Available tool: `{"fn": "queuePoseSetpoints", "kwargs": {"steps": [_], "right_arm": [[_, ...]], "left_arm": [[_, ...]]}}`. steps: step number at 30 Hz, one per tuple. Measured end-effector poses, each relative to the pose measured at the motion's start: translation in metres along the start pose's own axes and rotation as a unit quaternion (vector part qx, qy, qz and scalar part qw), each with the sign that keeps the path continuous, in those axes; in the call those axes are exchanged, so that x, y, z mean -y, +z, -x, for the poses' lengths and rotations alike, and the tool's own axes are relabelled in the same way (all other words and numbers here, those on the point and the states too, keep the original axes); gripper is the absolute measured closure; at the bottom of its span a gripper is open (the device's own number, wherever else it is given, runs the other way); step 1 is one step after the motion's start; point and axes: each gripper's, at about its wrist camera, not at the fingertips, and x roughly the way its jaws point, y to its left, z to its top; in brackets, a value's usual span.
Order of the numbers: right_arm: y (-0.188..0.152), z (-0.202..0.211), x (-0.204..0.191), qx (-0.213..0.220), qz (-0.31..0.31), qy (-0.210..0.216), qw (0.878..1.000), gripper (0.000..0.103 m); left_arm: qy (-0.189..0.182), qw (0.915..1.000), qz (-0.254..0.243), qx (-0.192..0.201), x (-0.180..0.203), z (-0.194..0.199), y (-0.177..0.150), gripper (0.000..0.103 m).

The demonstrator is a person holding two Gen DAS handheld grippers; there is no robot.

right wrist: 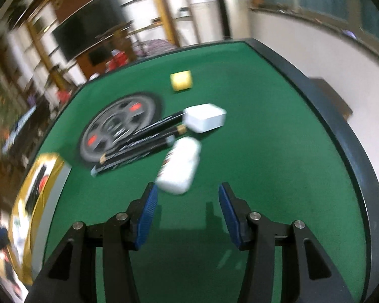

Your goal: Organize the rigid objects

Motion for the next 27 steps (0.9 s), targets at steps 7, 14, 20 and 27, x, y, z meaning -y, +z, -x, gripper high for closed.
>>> {"fn": "queuePoseSetpoints", "kwargs": {"steps": [7, 14, 20, 27], "right_arm": [[0.017, -0.036, -0.004, -0.023, 0.005, 0.003, 1.0, 0.054], [0.025, -0.071, -0.022, -0.028, 0.023, 0.013, 0.999, 0.052], [0.021, -0.075, -0.014, -0.021, 0.025, 0.035, 0.999, 0.065], [0.022, -0.072, 0.007, -0.017, -0.02, 0.058, 0.998, 0.065]], "left_arm": [[-0.014, 0.9993, -0.01, -0.032, 0.016, -0.02, 0.003, 0.042], [-0.025, 0.9978, -0.037, -0.05, 0.046, -0.041, 0.024, 0.042], [-0.041, 0.9941, -0.08, -0.059, 0.094, -0.08, 0.053, 0.042], [0.002, 0.9835, -0.17, -0.062, 0.141, -0.145, 0.086, 0.042]]}}
